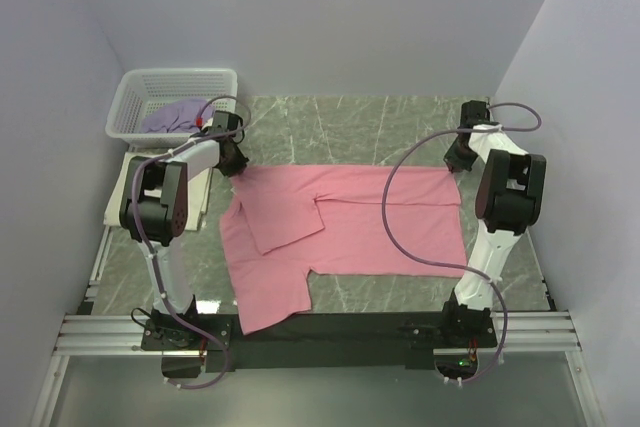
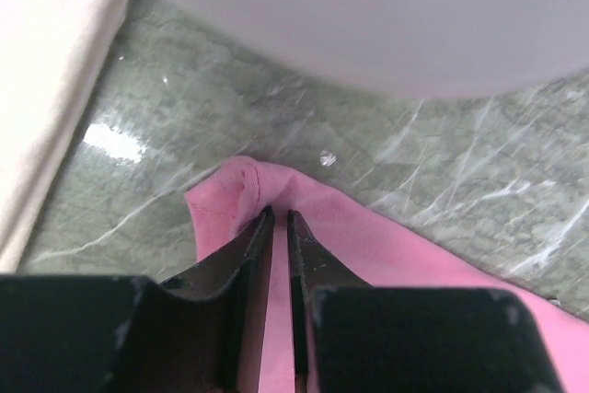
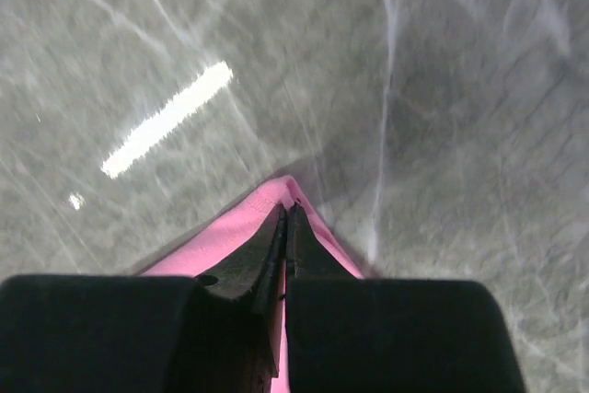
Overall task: Fold and stack the t-shirts
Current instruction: Fold the tshirt
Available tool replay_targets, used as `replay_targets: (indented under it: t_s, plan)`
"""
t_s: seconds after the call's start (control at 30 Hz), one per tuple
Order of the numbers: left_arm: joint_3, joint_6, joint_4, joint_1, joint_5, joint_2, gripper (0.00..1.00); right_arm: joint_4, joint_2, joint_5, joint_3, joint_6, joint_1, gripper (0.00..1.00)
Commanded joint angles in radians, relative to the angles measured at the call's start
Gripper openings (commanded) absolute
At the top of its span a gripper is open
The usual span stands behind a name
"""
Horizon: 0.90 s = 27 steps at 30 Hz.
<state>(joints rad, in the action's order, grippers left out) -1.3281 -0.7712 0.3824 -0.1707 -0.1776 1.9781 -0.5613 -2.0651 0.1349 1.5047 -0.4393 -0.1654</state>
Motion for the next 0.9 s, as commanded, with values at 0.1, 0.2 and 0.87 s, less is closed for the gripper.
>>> replay_targets:
  t_s: [0.1, 0.2, 0.87]
  plan:
    - [-0.023, 0.001, 0.027, 0.004, 0.024, 0.059, 0.18, 0.015, -0.053, 0.126, 0.135, 0.079, -0.003, 0.00]
    - [-0.019, -0.013, 0.010, 0.002, 0.041, 0.061, 0.18, 0.018, -0.095, 0.146, 0.198, 0.112, -0.003, 0.00]
    - [-0.115, 0.018, 0.110, -0.084, 0.015, -0.192, 0.81, -0.081, 0.100, 0.089, 0.273, 0.119, 0.033, 0.59]
